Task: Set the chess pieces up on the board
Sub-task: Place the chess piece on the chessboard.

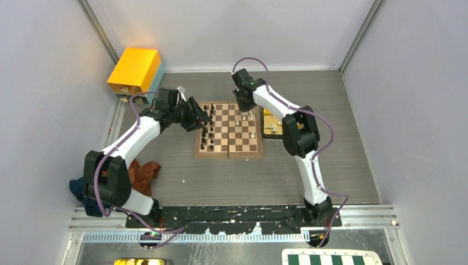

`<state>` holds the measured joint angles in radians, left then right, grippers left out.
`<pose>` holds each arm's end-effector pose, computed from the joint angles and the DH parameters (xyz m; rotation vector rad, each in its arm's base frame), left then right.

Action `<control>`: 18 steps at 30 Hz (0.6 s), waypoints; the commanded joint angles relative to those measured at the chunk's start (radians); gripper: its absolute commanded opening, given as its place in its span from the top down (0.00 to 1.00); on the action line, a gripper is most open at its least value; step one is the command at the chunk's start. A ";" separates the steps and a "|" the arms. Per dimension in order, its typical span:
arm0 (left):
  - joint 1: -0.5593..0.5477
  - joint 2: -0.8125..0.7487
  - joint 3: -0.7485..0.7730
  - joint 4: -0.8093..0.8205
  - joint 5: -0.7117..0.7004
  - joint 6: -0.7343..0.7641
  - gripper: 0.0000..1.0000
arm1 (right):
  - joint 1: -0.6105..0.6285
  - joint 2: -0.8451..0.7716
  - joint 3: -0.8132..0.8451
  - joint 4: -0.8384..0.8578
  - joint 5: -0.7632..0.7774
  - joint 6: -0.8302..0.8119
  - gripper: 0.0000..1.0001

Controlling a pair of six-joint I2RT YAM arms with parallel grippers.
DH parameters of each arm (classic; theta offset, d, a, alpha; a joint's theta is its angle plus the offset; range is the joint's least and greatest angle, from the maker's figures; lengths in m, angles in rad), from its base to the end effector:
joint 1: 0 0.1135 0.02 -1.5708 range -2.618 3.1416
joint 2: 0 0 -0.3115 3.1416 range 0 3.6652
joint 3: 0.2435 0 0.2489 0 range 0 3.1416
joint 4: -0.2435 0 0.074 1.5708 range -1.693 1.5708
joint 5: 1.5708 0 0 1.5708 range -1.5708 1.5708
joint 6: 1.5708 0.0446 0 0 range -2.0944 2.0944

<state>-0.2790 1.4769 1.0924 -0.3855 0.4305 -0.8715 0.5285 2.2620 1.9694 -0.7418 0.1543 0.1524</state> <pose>0.3020 -0.1059 0.3089 -0.5082 2.4568 -1.0335 0.4590 0.2601 0.2398 -0.4294 2.5504 0.0489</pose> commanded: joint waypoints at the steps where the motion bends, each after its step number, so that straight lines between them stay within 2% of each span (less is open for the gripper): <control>1: 0.011 -0.020 -0.002 0.034 0.019 0.023 0.50 | 0.007 0.007 0.037 0.010 0.001 0.001 0.93; 18: 0.015 -0.012 0.000 0.034 0.024 0.025 0.50 | 0.007 0.029 0.076 0.002 0.000 -0.004 0.93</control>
<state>-0.2726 1.4769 1.0912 -0.3855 0.4309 -0.8589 0.5293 2.2864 1.9957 -0.7418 0.1543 0.1528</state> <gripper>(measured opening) 0.505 0.166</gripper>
